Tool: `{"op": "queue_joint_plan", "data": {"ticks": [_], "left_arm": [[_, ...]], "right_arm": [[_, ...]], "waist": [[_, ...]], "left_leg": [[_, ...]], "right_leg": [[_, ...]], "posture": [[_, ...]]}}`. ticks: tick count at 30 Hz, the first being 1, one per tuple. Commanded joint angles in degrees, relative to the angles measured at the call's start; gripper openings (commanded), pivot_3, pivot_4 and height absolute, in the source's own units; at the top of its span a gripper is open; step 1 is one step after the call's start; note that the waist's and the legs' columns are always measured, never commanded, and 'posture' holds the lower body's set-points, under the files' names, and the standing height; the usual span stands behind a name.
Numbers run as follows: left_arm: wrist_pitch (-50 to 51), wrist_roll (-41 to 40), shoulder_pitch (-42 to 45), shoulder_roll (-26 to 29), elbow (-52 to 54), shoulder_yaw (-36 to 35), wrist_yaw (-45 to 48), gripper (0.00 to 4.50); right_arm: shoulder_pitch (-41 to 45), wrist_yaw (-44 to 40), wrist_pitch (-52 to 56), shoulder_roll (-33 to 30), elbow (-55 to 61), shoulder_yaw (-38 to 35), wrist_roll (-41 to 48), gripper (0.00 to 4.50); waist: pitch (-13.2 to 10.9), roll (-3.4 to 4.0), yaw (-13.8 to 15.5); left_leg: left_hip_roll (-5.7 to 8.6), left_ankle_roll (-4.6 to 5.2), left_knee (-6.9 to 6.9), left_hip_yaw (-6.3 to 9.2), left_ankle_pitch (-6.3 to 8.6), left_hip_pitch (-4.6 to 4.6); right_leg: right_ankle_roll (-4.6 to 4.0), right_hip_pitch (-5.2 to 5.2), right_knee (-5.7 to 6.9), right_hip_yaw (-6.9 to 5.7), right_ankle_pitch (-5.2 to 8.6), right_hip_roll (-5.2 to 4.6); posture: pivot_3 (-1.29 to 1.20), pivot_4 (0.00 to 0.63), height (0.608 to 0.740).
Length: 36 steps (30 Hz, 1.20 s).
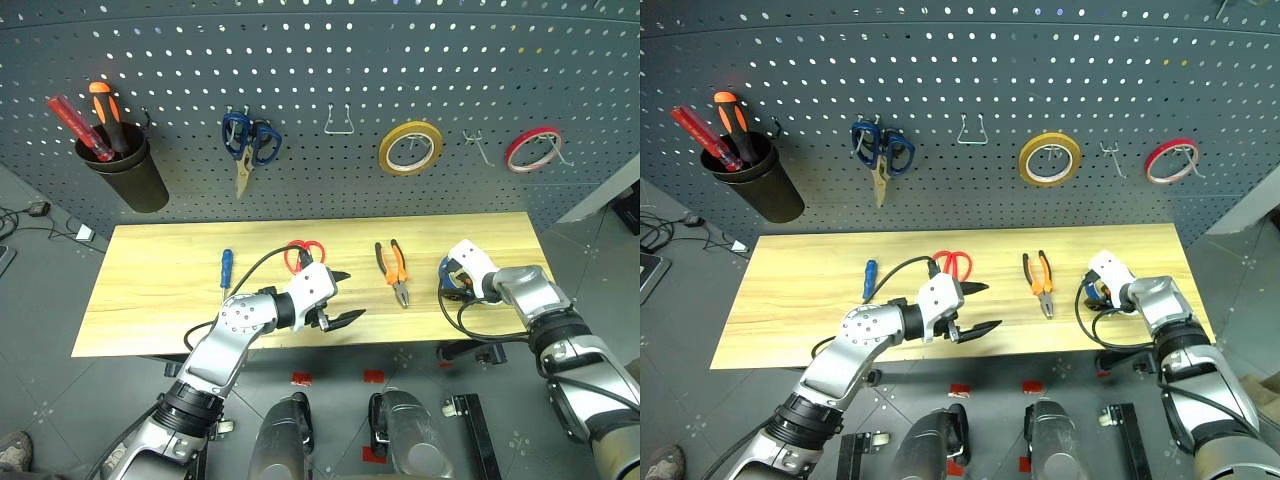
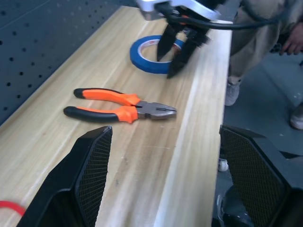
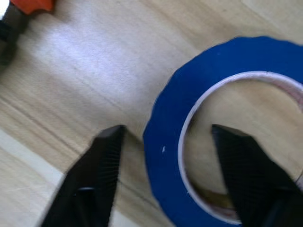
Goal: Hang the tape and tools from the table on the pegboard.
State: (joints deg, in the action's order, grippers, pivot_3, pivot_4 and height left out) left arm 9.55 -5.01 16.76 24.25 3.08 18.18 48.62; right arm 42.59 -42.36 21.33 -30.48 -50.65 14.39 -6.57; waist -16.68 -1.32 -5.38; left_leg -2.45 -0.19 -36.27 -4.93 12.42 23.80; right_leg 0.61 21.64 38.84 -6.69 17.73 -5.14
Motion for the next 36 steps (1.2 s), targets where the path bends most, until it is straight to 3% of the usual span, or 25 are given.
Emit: {"op": "queue_joint_plan", "data": {"ticks": [1,4,7,12,16,22,29,36], "left_arm": [[-1.2,0.4,-1.5,-0.2,3.6,0.8,0.0,3.83],[-0.6,-0.5,-1.5,-1.1,4.2,0.4,-0.4,3.83],[-0.7,-1.9,-1.1,-2.5,4.7,-0.6,-0.8,3.83],[-0.5,-3.4,0.0,-4.4,5.4,-1.7,-1.2,3.83],[0.2,-4.8,2.0,-6.3,5.6,-2.9,-2.0,3.83],[-0.8,-5.7,4.7,-7.1,3.9,-4.0,-1.7,3.83],[-4.3,-5.4,7.5,-8.2,0.2,-4.8,-1.8,3.83],[-6.0,-8.1,9.4,-12.0,0.5,-9.2,-5.8,3.83]], "right_arm": [[-0.3,4.0,-2.8,0.9,-5.6,0.0,-2.3,1.66],[-1.7,4.7,-4.2,-0.3,-2.3,-1.5,-1.9,0.71],[-5.9,6.1,-5.6,-3.1,8.1,-4.3,-1.2,0.69],[-19.9,11.4,-1.5,-6.0,36.6,-11.3,-0.8,0.69],[-34.4,19.1,0.5,-3.4,60.4,-15.7,-3.8,0.69],[-47.0,25.4,1.6,1.7,78.6,-15.4,-8.6,0.69],[-39.6,29.1,-5.9,2.2,75.2,-17.8,-8.9,0.69],[-25.0,30.2,-15.7,1.7,61.6,-17.2,-7.5,0.69]], "waist": [[0.0,-0.02,0.0],[0.0,-0.02,0.3],[0.0,0.01,0.7],[0.0,0.09,1.0],[0.0,0.08,0.6],[0.0,0.06,0.0],[-0.1,0.06,-1.1],[-0.1,0.04,-1.5]], "left_leg": [[-0.02,-0.01,-0.03,0.00,0.00,-0.01],[-0.03,-0.01,-0.16,0.05,0.00,-0.02],[-0.04,0.01,-0.30,0.09,0.01,0.01],[-0.01,0.00,-0.37,0.06,0.01,0.36],[-0.09,-0.01,-0.27,0.06,0.01,0.40],[-0.08,0.09,-0.23,-0.06,0.07,0.41],[-0.07,0.23,-0.35,-0.13,0.13,0.41],[-0.09,0.04,-0.34,-0.27,0.03,0.41]], "right_leg": [[0.00,-0.02,0.01,-0.01,0.00,0.00],[0.02,-0.09,0.07,-0.03,-0.02,0.00],[0.10,-0.13,0.08,-0.03,-0.07,-0.01],[0.13,0.15,0.08,-0.02,-0.08,-0.04],[0.14,0.22,0.06,-0.08,-0.07,0.03],[0.46,0.38,0.10,0.08,0.07,0.06],[0.60,0.43,0.14,0.30,-0.01,0.12],[0.30,0.48,0.14,0.44,-0.17,0.18]], "posture": [[-0.24,0.280,0.740],[-0.24,0.280,0.740],[-0.24,0.277,0.740],[-0.27,0.280,0.740],[-0.29,0.285,0.740],[-0.33,0.294,0.740],[-0.34,0.285,0.740],[-0.33,0.281,0.740]]}}
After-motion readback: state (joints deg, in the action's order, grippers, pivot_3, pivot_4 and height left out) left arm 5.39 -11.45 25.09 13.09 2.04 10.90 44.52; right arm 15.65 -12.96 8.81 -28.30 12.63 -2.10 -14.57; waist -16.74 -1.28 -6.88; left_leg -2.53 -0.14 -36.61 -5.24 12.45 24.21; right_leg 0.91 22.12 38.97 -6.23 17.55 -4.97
